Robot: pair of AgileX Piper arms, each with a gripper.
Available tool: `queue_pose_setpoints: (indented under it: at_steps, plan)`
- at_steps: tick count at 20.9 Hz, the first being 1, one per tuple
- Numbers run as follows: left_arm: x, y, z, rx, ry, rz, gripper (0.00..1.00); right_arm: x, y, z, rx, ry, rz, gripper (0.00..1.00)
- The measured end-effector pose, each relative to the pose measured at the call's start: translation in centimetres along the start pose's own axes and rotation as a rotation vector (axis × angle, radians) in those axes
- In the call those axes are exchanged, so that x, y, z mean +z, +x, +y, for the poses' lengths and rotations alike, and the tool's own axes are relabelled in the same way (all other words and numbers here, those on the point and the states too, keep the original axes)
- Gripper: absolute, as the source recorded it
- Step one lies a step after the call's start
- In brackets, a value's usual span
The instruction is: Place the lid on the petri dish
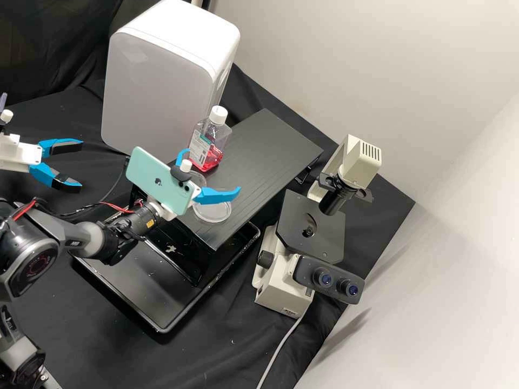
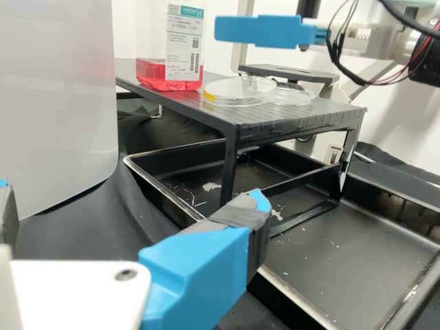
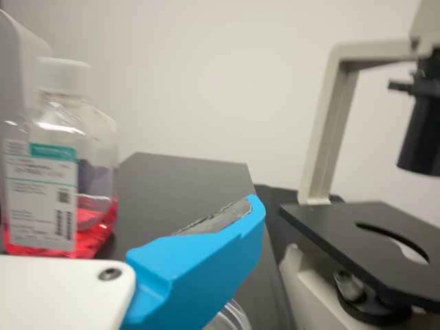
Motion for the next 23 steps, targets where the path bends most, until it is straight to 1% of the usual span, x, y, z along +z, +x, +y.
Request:
queue_pose_setpoints:
  at_steps: [1, 4, 6, 7, 9, 11, 13, 14, 15, 17, 23]
  plan:
    - [0.0, 0.0, 0.0, 0.0, 0.0, 0.0, 1.0, -0.4, -0.1, -0.3, 0.006, -0.009, 0.016, 1.0]
    - [0.0, 0.0, 0.0, 0.0, 0.0, 0.0, 1.0, -1.5, -0.3, -1.3, -0.002, -0.04, 0.036, 1.0]
    - [0.0, 0.0, 0.0, 0.0, 0.0, 0.0, 1.0, -1.8, -0.4, -2.2, -0.012, -0.064, 0.048, 1.0]
    - [0.0, 0.0, 0.0, 0.0, 0.0, 0.0, 1.0, -1.7, -0.5, -2.7, -0.023, -0.073, 0.045, 1.0]
    - [0.0, 0.0, 0.02, 0.002, -0.002, 0.005, 1.0, -1.3, -0.6, -3.7, -0.054, -0.097, 0.026, 1.0]
    - [-0.1, 0.0, 0.04, 0.005, -0.006, 0.012, 1.0, -0.7, -0.7, -4.6, -0.088, -0.102, 0.003, 1.0]
    - [0.0, 0.0, 0.02, 0.006, -0.008, 0.013, 1.0, -0.1, -0.8, -5.3, -0.111, -0.115, -0.019, 1.0]
    - [0.1, 0.0, -0.01, 0.005, -0.007, 0.01, 1.0, 0.1, -0.8, -5.5, -0.116, -0.127, -0.025, 1.0]
    - [0.1, 0.0, -0.01, 0.004, -0.007, 0.009, 1.0, 0.2, -0.9, -5.6, -0.109, -0.133, -0.022, 1.0]
    - [0.1, 0.0, -0.01, 0.004, -0.007, 0.009, 1.0, 0.2, -1.0, -5.6, -0.095, -0.134, -0.012, 1.0]
    - [0.1, 0.0, -0.01, 0.004, -0.007, 0.009, 1.0, 0.2, -1.0, -5.7, -0.091, -0.132, -0.01, 1.0]
